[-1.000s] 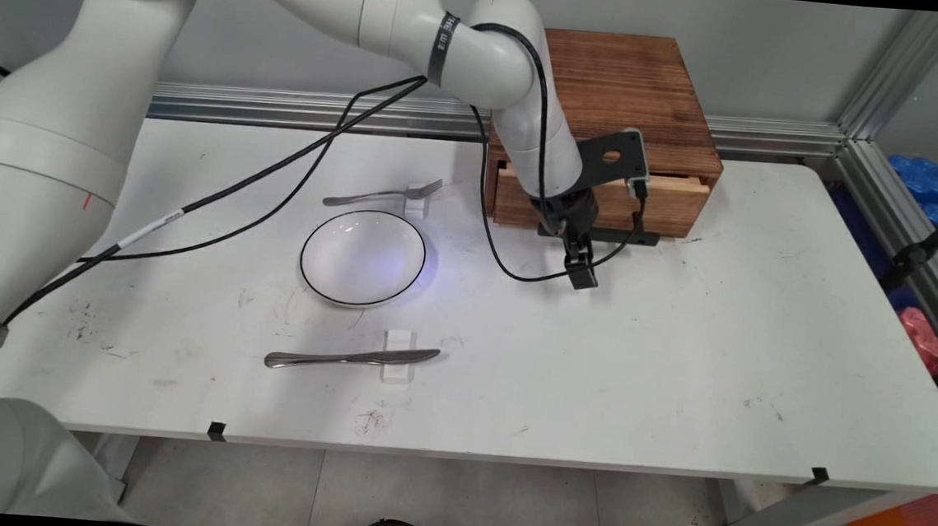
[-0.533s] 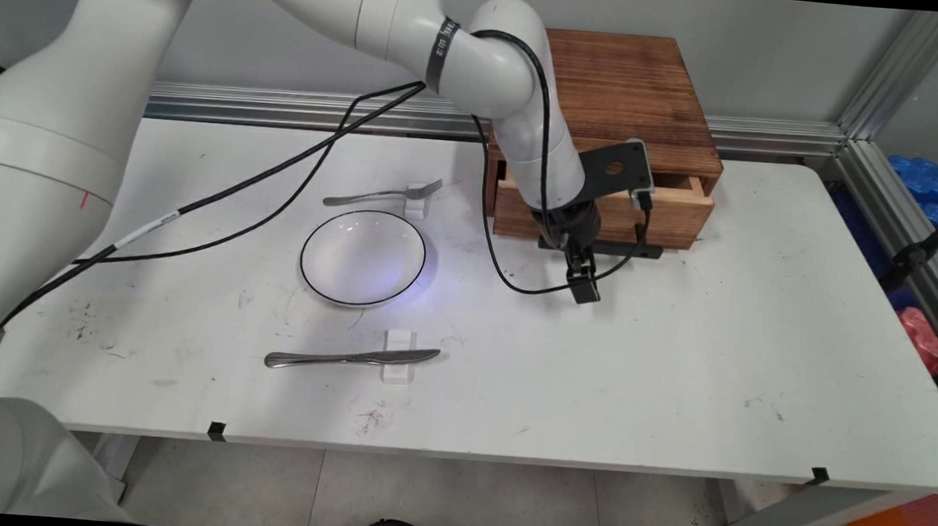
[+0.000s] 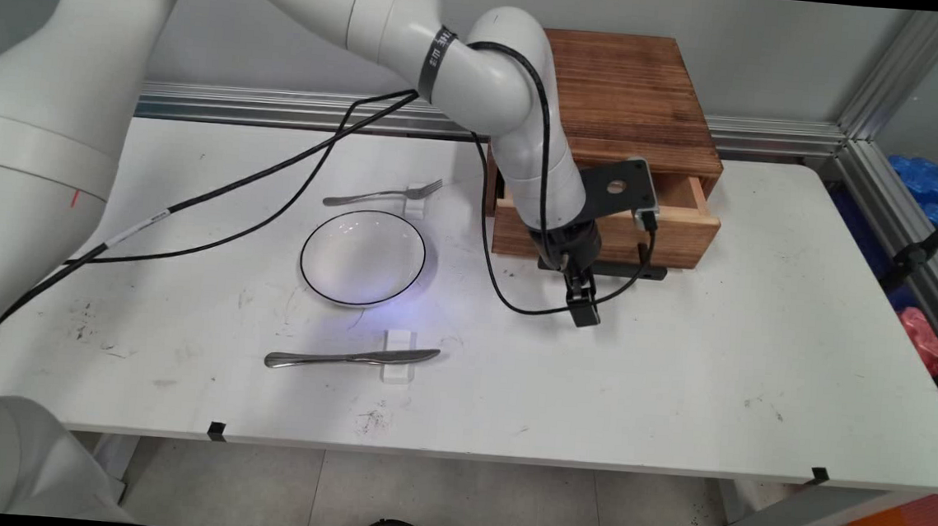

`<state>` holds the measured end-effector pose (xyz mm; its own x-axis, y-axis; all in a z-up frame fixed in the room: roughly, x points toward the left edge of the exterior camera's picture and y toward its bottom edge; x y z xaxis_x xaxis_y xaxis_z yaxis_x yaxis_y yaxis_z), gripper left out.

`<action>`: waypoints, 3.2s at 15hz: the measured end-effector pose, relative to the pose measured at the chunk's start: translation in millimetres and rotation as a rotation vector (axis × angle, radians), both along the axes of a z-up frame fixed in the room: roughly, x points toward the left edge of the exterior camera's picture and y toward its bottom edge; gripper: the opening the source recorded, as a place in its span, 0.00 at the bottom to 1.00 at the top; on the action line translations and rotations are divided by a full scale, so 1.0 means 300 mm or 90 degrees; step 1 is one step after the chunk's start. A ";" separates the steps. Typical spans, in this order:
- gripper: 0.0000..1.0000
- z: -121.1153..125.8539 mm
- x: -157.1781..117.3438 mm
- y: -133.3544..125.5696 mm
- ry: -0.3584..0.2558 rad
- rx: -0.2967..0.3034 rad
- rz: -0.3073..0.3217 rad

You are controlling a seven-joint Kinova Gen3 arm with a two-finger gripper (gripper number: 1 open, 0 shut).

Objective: Open the drawer

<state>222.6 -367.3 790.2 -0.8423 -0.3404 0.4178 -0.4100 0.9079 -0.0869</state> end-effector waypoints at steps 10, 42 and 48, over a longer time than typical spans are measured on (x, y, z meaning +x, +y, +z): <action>1.00 0.025 -0.058 0.142 -0.001 0.016 -0.005; 1.00 0.067 -0.169 0.522 0.014 0.091 -0.042; 1.00 0.068 -0.181 0.558 0.017 0.099 -0.045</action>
